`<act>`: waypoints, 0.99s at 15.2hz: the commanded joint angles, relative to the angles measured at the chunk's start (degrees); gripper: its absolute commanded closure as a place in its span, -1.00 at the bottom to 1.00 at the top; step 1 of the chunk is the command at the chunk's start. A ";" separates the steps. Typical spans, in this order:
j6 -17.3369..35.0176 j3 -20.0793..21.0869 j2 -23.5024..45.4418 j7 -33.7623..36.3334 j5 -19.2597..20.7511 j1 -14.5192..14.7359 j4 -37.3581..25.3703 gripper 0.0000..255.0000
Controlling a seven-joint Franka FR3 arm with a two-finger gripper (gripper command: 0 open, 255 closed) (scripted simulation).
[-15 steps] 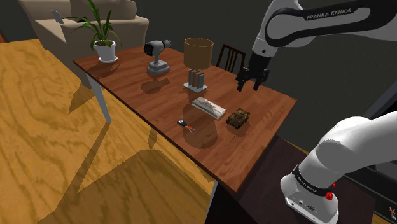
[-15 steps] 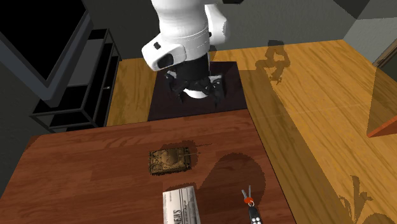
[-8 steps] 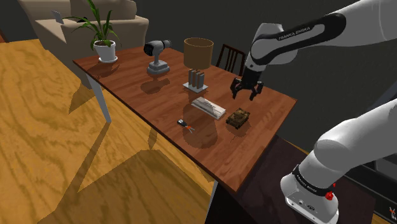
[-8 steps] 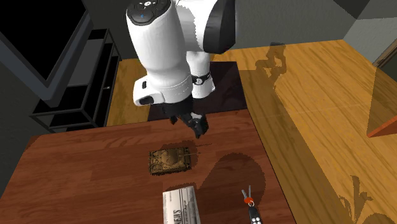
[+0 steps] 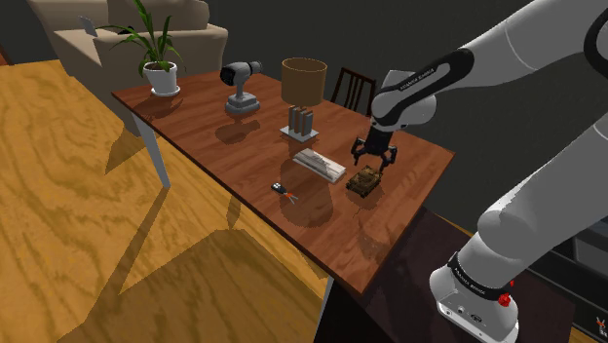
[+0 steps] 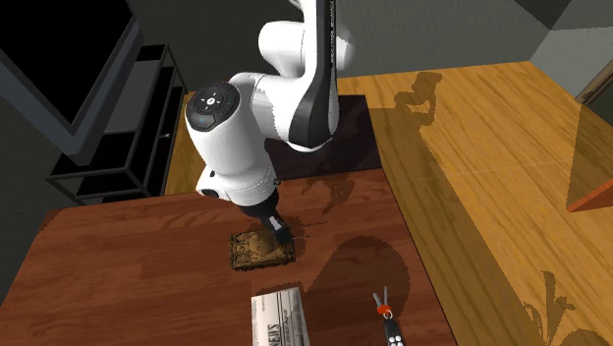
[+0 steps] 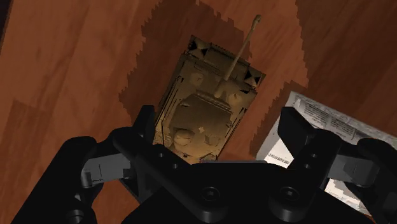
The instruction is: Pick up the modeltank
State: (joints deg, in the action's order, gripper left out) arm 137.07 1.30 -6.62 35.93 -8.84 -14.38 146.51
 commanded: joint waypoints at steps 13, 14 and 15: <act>7.74 -0.26 7.00 0.01 -1.19 -0.32 0.96 1.00; 7.74 -0.25 6.95 0.02 -1.20 -0.31 1.02 1.00; 7.83 -0.24 6.98 0.01 -1.22 -0.30 1.07 1.00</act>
State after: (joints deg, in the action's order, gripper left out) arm 144.83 1.09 0.21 35.97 -10.07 -14.66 147.48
